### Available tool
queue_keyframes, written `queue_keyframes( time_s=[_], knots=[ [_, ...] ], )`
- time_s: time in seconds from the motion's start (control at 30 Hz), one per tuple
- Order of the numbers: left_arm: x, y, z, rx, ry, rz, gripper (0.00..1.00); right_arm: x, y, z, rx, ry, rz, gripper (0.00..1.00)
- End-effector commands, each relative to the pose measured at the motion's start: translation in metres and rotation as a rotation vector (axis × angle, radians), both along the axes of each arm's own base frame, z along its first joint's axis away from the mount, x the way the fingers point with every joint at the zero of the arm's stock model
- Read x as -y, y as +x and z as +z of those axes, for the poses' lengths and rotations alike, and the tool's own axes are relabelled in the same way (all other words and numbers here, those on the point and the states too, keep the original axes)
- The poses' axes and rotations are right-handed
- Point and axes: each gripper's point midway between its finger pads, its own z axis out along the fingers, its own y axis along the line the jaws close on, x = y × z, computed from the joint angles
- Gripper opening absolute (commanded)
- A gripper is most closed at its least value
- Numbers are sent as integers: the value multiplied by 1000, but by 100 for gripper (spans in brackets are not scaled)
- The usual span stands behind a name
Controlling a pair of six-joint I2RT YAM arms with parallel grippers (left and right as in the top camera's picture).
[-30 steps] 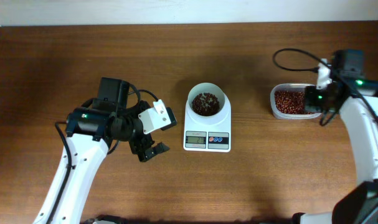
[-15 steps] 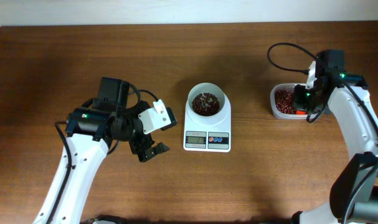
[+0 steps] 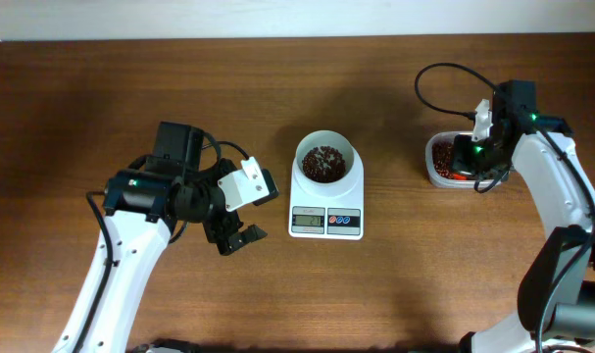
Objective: Scoop and weigh 50g on scale
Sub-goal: 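Dip the scoop into the red beans with the right gripper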
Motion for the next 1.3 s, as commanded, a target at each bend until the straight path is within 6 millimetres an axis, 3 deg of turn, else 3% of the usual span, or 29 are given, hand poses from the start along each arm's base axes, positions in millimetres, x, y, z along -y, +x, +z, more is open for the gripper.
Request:
queue_keyframes(
  time_s=[0.0,0.67,0.83,1.03,1.2,1.27],
  knots=[
    [3,-2,1,6,-14,-22,99,-20,-1,-3,-12,108,25,4],
    [3,-2,1,6,-14,-22,99,-19,4,-2,15,113,50,4],
    [3,-2,1,6,-14,-22,99,7,4,4,39,195,-29,4],
    [3,-2,1,6,-14,-22,99,20,6,22,137,383,-15,4],
    [3,-2,1,6,-14,-22,99,51,-1,22,147,387,-97,4],
    [3,-2,1,6,-14,-22,99,54,-6,21,129,395,-109,4]
  ],
)
